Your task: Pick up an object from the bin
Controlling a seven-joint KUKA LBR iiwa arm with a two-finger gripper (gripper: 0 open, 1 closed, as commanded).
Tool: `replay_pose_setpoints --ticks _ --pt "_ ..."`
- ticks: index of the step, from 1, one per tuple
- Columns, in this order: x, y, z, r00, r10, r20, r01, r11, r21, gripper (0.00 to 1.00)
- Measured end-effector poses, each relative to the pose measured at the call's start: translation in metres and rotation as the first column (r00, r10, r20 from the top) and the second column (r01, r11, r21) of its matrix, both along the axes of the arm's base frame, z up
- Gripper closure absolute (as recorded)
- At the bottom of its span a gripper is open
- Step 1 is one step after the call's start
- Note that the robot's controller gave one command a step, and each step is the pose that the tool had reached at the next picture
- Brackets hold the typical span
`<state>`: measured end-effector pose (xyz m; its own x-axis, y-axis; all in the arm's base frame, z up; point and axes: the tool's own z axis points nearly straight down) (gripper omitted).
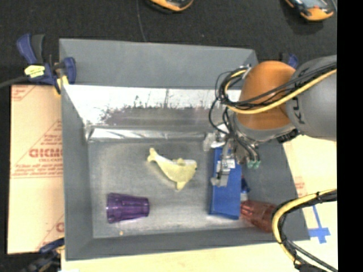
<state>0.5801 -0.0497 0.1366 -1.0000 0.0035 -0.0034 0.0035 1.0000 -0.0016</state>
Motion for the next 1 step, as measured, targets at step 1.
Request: replay_pose_setpoints --ticks 1 --pt "-0.0132 0.0236 0.0484 1.0 0.021 -0.001 -0.021 1.0 -0.001 0.0"
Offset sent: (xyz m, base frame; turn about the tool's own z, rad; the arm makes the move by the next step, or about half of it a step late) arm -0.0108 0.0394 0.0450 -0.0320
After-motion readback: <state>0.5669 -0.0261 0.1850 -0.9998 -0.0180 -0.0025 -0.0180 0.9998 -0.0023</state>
